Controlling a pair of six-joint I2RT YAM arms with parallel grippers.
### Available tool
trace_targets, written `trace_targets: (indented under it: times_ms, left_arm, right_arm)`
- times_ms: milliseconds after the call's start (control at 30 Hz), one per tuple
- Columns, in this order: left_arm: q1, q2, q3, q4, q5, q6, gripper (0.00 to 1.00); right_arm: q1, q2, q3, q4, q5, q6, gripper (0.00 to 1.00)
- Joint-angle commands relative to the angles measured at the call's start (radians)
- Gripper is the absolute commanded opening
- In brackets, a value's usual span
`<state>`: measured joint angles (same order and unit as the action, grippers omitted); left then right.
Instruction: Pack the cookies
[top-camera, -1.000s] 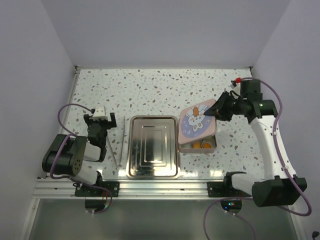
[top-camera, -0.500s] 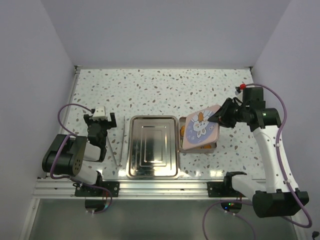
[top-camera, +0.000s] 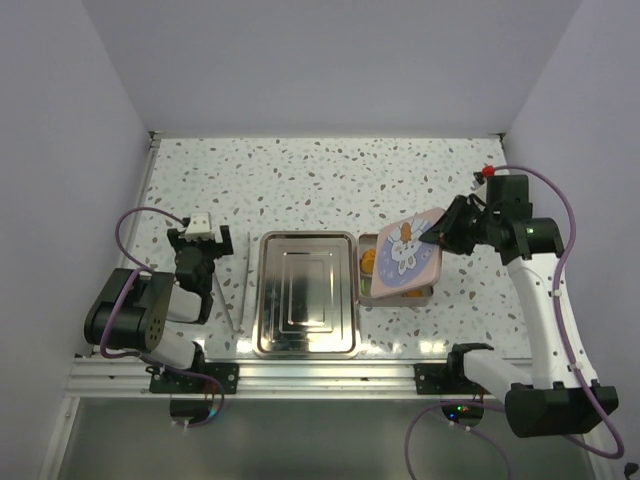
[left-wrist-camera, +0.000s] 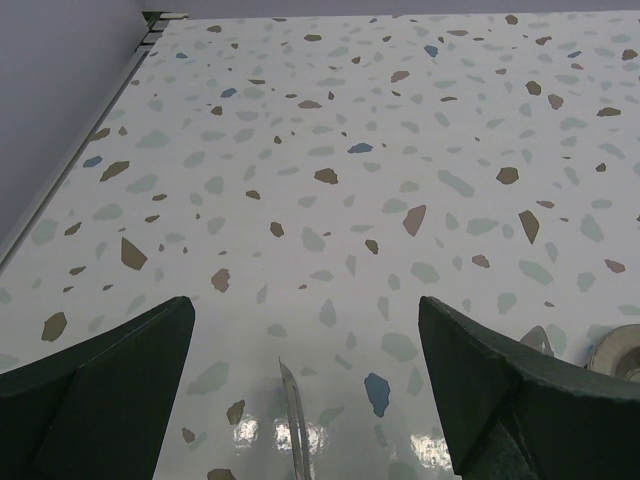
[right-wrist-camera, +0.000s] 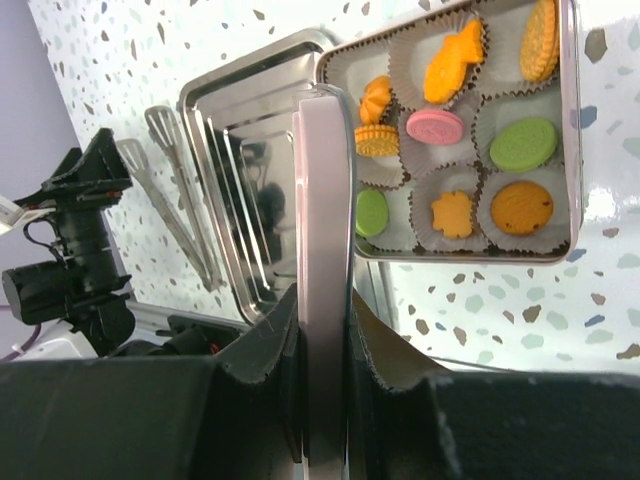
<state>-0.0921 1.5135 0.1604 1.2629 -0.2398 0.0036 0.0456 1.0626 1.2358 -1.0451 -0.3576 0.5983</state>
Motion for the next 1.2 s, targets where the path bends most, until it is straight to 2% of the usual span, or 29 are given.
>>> trace_targets:
  times_ms: [0,167,400,633,833,1067,1167]
  left_arm:
    - [0.006,-0.003,0.001,0.113,-0.015,0.01,1.0]
    - [0.006,-0.003,0.001,0.113,-0.015,0.01,1.0]
    - [0.006,-0.003,0.001,0.113,-0.013,0.01,1.0]
    - [0.006,-0.003,-0.001,0.113,-0.015,0.01,1.0]
    - [0.006,-0.001,0.001,0.113,-0.015,0.01,1.0]
    - [0.006,-0.003,0.001,0.113,-0.015,0.01,1.0]
    - [0.006,-0.001,0.001,0.113,-0.015,0.01,1.0]
  right_arm:
    - [0.004,-0.01,0.01,0.091,-0.017,-0.012,0.0]
    - [0.003,0.031,-0.051,0.17,0.012,-0.015,0.0]
    - [0.004,0.163,-0.101,0.358,-0.067,-0.032,0.0]
    - [0.0,0.307,-0.145,0.526,-0.285,-0.034,0.0]
    - [-0.018,0.388,-0.179,0.562,-0.438,-0.112,0.0]
    - [-0.044,0.419,-0.19,0.459,-0.437,-0.265,0.0]
    - [-0.102,0.419,-0.211,0.442,-0.41,-0.301,0.0]
